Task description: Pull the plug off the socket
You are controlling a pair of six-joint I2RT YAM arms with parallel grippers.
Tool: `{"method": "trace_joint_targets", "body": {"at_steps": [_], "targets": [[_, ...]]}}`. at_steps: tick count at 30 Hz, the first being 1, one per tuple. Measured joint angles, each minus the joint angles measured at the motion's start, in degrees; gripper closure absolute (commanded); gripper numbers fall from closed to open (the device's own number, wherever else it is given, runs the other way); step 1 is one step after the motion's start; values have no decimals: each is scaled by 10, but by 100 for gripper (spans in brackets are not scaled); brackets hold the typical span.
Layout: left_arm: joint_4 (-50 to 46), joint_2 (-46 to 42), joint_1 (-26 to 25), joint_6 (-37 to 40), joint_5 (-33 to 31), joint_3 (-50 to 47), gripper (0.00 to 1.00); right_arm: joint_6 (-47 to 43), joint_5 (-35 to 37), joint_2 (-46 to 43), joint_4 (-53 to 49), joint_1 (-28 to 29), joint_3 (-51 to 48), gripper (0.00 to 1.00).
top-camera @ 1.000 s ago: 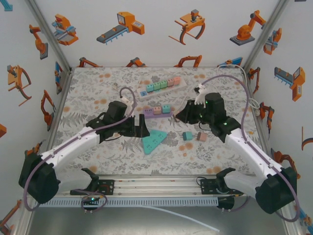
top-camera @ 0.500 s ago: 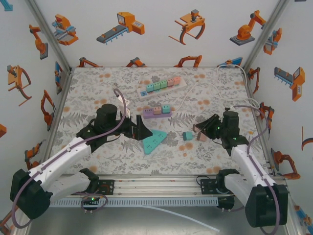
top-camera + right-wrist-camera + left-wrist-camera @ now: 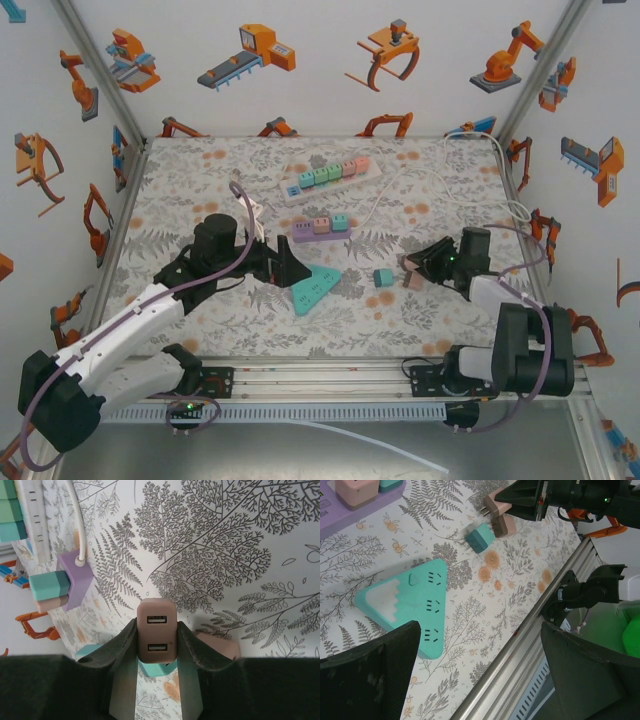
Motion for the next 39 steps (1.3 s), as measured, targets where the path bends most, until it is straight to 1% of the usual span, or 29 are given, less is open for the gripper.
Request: {"method": "trace_joint_targets", "body": {"at_steps": [3, 7, 9, 11, 15, 19, 22, 25, 27, 29, 33, 36, 39], "targets": [[0, -3, 0, 0, -8, -1, 3, -4, -1, 14, 10, 0, -1, 66], [-3, -15, -1, 0, -30, -7, 3, -10, 3, 10, 15, 0, -7, 58], [-5, -21, -1, 0, -45, -7, 3, -16, 12, 0, 2, -1, -9, 52], [-8, -25, -1, 0, -61, -7, 3, -24, 23, -15, -15, -1, -10, 49], [-19, -29, -1, 0, -93, -7, 3, -40, 53, -62, -51, -2, -10, 47], [-42, -37, 0, 0, -137, -7, 3, -62, 85, -132, -82, -3, -10, 47], [-53, -48, 3, -2, -163, -7, 3, -89, 97, -179, -94, -2, -6, 47], [-60, -58, 12, -8, -188, -7, 3, -128, 113, -206, -108, 11, 20, 47], [-64, -58, 20, -15, -199, -7, 3, -166, 124, -209, -117, 33, 53, 47], [-69, -56, 28, -25, -208, -7, 3, -220, 132, -204, -118, 67, 92, 48], [-78, -45, 43, -46, -218, -7, 3, -362, 140, -176, -109, 162, 160, 50], [-89, -41, 50, -58, -231, -7, 3, -484, 119, -133, -98, 225, 193, 50], [-99, -41, 52, -68, -247, -7, 3, -598, 79, -78, -97, 265, 221, 50]]}}
